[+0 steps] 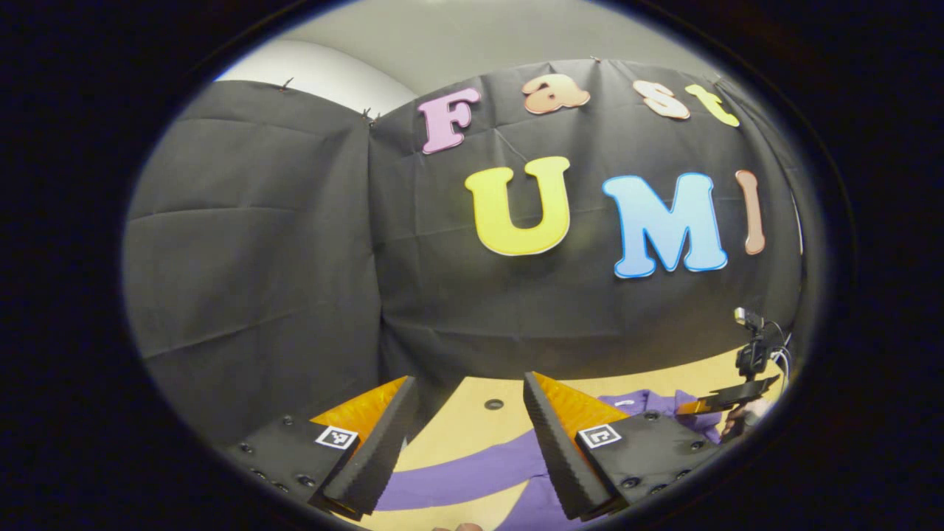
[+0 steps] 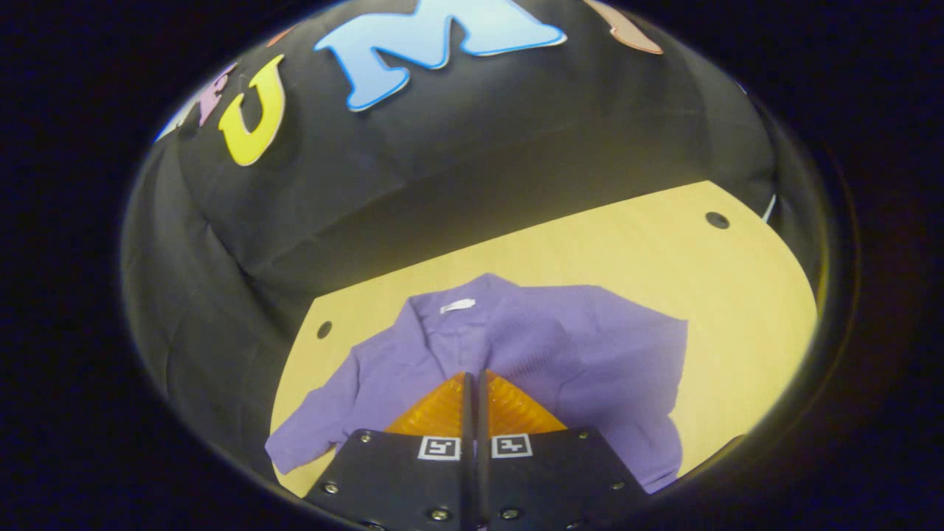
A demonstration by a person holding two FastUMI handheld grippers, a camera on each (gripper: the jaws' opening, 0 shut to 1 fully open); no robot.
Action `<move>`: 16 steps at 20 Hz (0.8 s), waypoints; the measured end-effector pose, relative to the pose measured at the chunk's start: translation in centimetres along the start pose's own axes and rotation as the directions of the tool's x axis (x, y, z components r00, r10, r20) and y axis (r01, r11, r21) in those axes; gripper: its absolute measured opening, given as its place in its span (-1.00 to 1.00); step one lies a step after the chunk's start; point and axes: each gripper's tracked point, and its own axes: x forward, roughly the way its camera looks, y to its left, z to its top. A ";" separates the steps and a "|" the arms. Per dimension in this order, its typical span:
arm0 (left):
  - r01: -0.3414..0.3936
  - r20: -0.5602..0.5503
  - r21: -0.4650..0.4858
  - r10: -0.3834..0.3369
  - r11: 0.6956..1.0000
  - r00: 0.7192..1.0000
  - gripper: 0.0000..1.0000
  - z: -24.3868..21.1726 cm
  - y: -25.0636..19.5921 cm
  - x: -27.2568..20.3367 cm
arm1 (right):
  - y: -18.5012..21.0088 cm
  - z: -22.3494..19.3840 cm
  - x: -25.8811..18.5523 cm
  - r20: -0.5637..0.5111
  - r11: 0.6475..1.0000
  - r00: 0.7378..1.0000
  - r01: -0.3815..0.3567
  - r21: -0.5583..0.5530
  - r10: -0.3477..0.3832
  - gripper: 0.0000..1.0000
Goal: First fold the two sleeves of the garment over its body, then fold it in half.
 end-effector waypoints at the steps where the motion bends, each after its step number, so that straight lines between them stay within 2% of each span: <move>1: -0.007 -0.006 0.008 0.007 1.000 1.000 0.86 -0.5 0.8 0.2 | 1.5 -0.8 0.7 -0.018 1.000 1.000 -0.017 -0.008 0.017 -0.98; 7: -0.035 -0.069 -0.003 0.034 0.999 0.997 0.79 -4.6 4.6 1.3 | 7.6 -6.2 3.9 -0.132 0.993 0.989 -0.080 -0.085 0.069 -0.98; 8: -0.039 -0.082 -0.006 0.038 0.999 0.996 0.86 -5.4 5.1 1.4 | 7.9 -6.9 4.4 -0.142 0.992 0.988 -0.077 -0.097 0.063 -0.98; 9: -0.044 -0.096 -0.009 0.043 0.999 0.994 0.79 -6.3 5.6 1.6 | 8.0 -7.2 4.7 -0.146 0.991 0.988 -0.068 -0.111 0.052 -0.98; 10: -0.047 -0.108 -0.013 0.046 0.999 0.993 0.86 -7.2 6.1 1.7 | 8.0 -7.4 4.8 -0.149 0.991 0.988 -0.058 -0.120 0.040 -0.98; 14: -0.060 -0.148 -0.032 0.055 0.998 0.987 0.79 -9.6 7.9 2.2 | 8.3 -7.4 5.0 -0.144 0.991 0.989 -0.043 -0.124 0.025 -0.96; 15: -0.063 -0.157 -0.037 0.056 0.997 0.986 0.79 -10.1 8.3 2.3 | 8.2 -7.6 5.0 -0.147 0.992 0.989 -0.039 -0.122 0.021 -0.70; 16: -0.065 -0.167 -0.039 0.058 0.997 0.984 0.79 -10.8 8.5 2.3 | 8.1 -7.5 5.0 -0.147 0.992 0.989 -0.034 -0.123 0.016 -0.70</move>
